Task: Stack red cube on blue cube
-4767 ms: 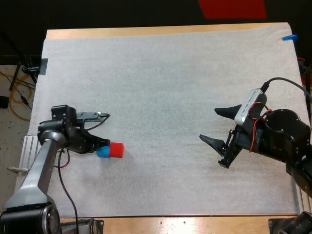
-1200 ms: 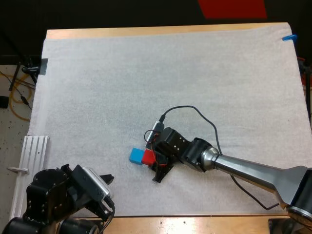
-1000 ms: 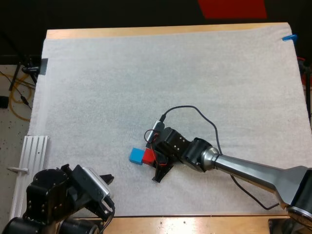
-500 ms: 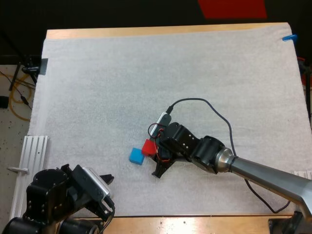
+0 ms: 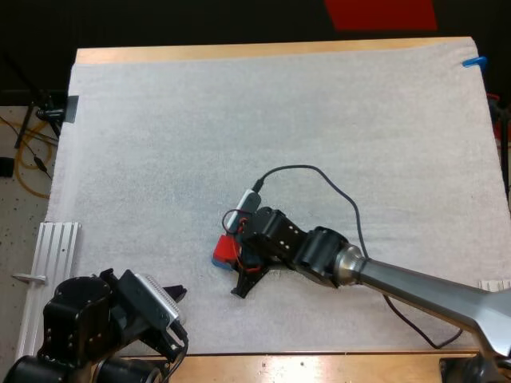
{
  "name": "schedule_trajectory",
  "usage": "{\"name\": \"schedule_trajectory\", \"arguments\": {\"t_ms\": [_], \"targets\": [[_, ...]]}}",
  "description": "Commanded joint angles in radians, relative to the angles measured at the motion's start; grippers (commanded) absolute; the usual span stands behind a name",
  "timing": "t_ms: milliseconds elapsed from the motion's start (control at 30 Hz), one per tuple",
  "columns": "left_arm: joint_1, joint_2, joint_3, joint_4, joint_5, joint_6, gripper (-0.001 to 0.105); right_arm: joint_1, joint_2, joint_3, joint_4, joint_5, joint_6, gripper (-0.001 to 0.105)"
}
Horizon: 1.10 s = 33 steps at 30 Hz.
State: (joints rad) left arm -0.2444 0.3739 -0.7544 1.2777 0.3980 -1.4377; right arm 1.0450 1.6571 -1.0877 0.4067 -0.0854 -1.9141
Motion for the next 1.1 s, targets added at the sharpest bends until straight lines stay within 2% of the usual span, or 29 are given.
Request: {"name": "schedule_trajectory", "arguments": {"t_ms": [0, 833, 900, 967, 1067], "targets": [[-0.003, -0.003, 0.001, 0.003, 0.010, 0.007, 0.000, -0.003, 0.012, -0.025, -0.004, -0.005, 0.006, 0.034], [-0.003, -0.003, 0.001, 0.003, 0.010, 0.007, 0.000, -0.003, 0.079, -0.037, -0.035, -0.002, 0.007, 0.034], [-0.003, -0.003, 0.001, 0.003, 0.010, 0.007, 0.000, -0.003, 0.079, -0.037, -0.035, -0.002, 0.004, 0.038], [-0.003, -0.003, 0.001, 0.003, 0.010, 0.007, 0.000, -0.003, 0.079, -0.037, -0.035, -0.002, -0.001, 0.048], [-0.003, -0.003, 0.001, 0.003, 0.010, 0.007, 0.000, -0.003, 0.079, -0.037, -0.035, -0.002, -0.022, 0.057]]}}
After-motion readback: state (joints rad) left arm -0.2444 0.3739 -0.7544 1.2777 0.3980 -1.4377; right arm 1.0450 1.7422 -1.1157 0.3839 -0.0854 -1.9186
